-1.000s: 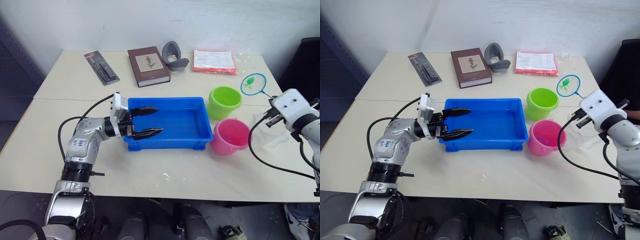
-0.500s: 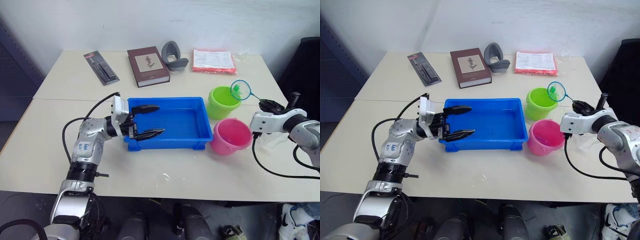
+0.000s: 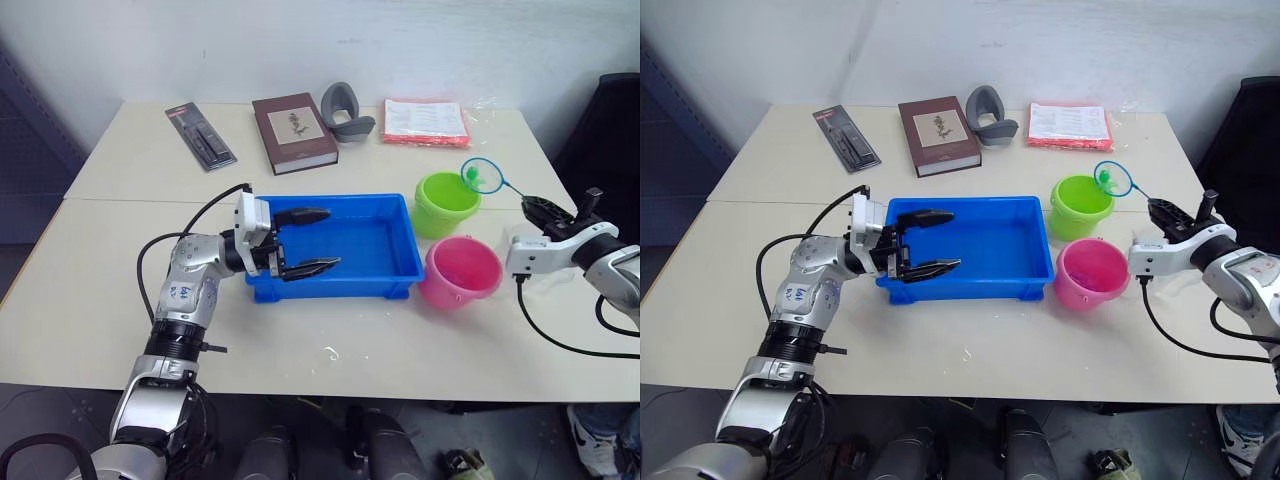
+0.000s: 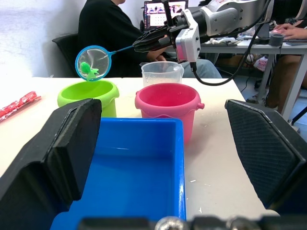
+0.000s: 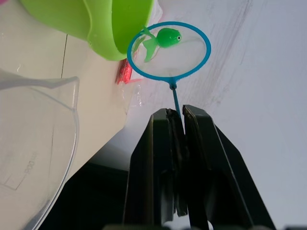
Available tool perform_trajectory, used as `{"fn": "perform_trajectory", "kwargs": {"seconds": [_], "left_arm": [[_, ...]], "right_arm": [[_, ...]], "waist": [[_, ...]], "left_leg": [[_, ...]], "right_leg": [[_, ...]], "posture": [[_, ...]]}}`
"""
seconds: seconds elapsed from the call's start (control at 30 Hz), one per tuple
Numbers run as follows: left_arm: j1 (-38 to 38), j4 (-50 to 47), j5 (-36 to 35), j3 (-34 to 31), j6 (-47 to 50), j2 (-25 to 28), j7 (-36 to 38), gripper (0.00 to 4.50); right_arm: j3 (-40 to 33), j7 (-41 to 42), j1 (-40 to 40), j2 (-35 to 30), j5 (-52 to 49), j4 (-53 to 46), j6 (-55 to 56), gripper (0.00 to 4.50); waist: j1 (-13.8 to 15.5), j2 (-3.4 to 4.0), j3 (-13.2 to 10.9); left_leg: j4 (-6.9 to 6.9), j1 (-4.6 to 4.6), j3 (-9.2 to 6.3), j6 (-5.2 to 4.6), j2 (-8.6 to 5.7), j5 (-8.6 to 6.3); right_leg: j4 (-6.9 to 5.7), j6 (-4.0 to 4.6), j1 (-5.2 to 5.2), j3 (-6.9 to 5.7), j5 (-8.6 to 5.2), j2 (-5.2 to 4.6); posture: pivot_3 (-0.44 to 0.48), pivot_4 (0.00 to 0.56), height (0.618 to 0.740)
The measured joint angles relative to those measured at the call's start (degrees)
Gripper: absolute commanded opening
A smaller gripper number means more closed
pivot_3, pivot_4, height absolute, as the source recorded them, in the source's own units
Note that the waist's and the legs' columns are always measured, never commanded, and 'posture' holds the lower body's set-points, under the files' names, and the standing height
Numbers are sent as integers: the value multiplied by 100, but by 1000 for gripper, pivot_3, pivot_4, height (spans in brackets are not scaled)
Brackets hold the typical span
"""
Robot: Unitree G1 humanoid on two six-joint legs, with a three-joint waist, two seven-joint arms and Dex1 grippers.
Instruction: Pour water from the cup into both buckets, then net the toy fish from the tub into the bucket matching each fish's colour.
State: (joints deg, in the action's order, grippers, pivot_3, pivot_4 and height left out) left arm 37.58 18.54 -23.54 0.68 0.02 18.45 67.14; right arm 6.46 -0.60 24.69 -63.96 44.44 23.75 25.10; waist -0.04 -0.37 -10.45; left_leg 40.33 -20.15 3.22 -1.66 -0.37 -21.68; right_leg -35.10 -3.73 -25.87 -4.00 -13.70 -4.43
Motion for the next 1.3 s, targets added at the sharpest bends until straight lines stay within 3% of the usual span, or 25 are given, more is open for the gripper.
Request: {"fn": "perform_trajectory", "kwargs": {"seconds": [0.43,0.53,0.63,0.8,1.0,1.1,1.17,1.3], "left_arm": [[-59,-282,-3,44,232,-29,-228,4447],[-83,-434,-45,32,386,-26,-304,4447],[-83,-504,-228,-47,654,45,-318,4447],[-59,-824,-808,-386,1507,755,75,4447],[-51,-1170,-1163,-645,2076,1757,743,4447],[-155,-1139,-1196,-672,2211,2225,1131,4447],[-604,-1087,-1078,-599,1991,2748,1775,4447],[-1072,-838,-871,-254,1482,3183,1895,4447]], "right_arm": [[43,54,273,106,-10,49,101,0],[-140,395,266,352,-672,43,16,0],[-606,1198,154,824,-2139,-237,-204,0],[-1273,3031,-377,1476,-5228,-1711,-1501,0],[-1380,4333,-1522,1374,-7908,-4342,-3795,0],[-1123,4604,-1738,1244,-8121,-5010,-4296,0],[-669,4846,-1809,1224,-7962,-5337,-4394,0],[240,5013,-1907,1742,-7587,-5400,-4465,0]], "waist": [[4,1,0],[-2,0,0],[-1,1,0],[-5,6,0],[57,7,0],[76,7,0],[37,5,1],[38,-3,2]], "left_leg": [[0,2,-2,0,1,0],[0,3,-5,0,2,0],[0,7,-11,1,5,0],[1,8,-21,2,12,1],[2,4,-51,-2,8,-3],[7,7,-49,-12,2,-8],[4,10,-48,-8,7,-14],[5,5,-52,-10,6,-13]], "right_leg": [[2,-1,5,-1,0,0],[4,-1,8,-3,1,1],[6,-1,16,-10,1,4],[6,0,19,-19,2,5],[20,2,32,-38,1,-4],[19,2,36,-36,1,-8],[22,8,35,-36,-3,0],[17,14,29,-39,-6,-5]], "posture": [[0,150,740],[0,150,740],[0,150,740],[0,150,740],[0,150,740],[0,150,740],[0,150,740],[0,150,740]]}}
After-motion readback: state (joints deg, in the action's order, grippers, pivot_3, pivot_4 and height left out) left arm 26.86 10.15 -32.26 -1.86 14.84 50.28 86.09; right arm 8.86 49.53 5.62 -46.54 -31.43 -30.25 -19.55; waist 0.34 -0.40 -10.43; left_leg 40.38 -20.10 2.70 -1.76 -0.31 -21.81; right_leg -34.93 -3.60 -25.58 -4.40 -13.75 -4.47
